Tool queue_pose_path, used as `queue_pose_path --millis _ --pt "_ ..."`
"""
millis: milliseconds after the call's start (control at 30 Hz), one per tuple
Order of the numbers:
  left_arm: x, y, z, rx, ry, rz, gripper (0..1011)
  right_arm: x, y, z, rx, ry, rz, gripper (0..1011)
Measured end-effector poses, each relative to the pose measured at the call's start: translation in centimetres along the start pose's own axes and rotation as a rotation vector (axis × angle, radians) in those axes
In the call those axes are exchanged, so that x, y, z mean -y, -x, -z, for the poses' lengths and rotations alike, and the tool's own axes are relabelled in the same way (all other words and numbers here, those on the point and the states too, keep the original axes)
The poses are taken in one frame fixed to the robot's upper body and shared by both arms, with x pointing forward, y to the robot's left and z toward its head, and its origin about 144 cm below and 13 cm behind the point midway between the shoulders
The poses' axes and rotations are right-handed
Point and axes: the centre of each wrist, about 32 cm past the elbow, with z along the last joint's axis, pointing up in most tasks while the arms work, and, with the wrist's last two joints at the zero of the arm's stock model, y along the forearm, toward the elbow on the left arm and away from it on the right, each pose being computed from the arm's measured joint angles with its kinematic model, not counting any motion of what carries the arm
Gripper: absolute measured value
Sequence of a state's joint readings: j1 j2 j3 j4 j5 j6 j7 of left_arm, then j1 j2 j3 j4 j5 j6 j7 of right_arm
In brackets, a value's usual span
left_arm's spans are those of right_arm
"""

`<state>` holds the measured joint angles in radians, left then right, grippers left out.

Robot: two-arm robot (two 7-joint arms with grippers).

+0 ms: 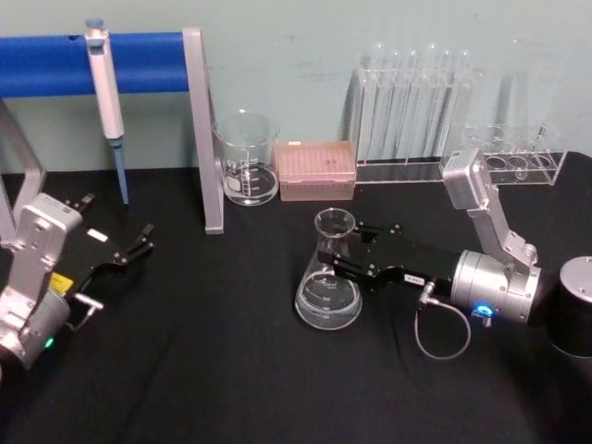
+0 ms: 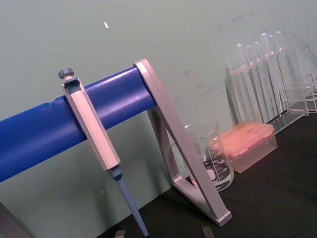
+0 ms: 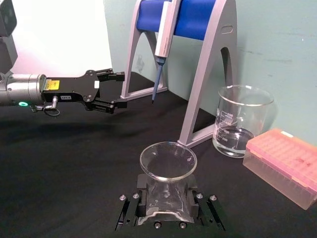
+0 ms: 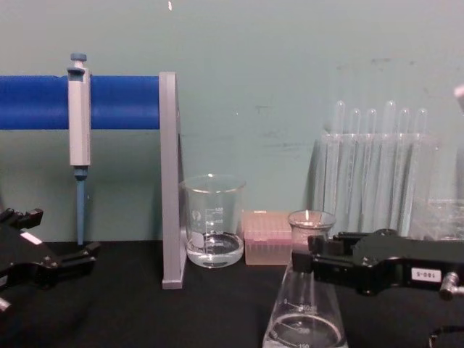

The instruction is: Grasp the erlenmeyer flask with one hand, shake it three times, then place it back.

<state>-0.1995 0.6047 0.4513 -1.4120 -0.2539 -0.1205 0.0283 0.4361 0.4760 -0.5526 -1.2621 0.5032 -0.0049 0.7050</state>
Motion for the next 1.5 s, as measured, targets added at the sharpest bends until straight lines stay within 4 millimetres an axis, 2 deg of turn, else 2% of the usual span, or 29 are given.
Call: queue_pose_path --millis 1500 --pt "0.00 0.00 0.00 0.000 0.000 0.000 1001 -0.03 -0.09 0.18 -0.026 0.011 0.002 456"
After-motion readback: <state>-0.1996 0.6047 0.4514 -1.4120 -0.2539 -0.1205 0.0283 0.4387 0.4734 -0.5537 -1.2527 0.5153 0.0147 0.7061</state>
